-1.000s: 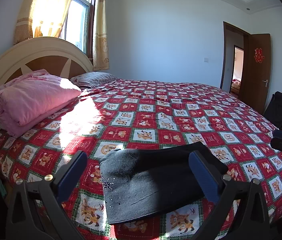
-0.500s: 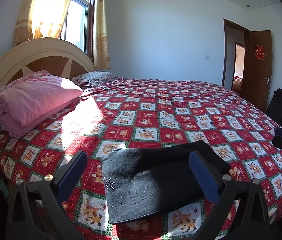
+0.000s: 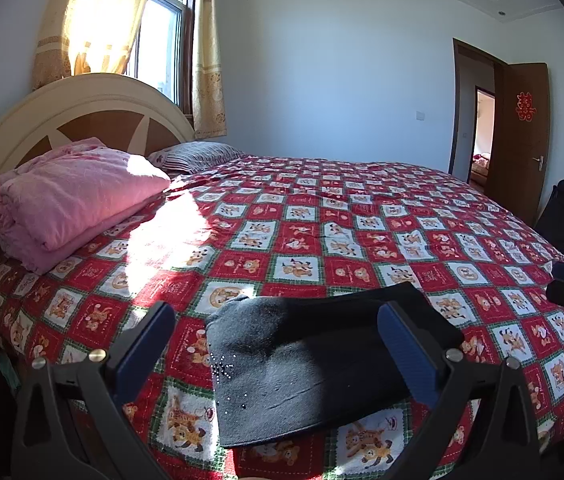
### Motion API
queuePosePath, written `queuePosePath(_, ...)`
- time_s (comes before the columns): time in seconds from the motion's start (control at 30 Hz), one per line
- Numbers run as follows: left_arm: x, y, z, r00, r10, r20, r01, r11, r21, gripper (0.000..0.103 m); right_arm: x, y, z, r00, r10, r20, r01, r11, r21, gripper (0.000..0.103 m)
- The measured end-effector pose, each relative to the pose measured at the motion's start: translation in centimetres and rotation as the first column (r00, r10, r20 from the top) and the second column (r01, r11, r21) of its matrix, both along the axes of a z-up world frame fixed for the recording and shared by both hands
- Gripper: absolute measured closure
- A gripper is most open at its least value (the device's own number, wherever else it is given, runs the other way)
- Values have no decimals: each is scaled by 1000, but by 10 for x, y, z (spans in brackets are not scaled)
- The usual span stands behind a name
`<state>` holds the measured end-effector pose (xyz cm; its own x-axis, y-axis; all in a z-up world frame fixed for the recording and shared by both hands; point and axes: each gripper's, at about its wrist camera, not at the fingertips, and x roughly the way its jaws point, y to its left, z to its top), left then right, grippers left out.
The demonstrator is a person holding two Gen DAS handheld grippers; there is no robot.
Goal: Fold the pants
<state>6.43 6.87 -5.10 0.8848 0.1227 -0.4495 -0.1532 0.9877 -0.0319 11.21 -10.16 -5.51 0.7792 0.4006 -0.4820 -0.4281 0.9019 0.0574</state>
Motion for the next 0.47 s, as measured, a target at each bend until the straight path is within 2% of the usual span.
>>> queuePosePath(0.47, 2, 1, -3, 1000, -12, 5, 12, 1000, 3, 0, 5, 0, -11, 1000, 4, -17, -4, 1000, -15, 37)
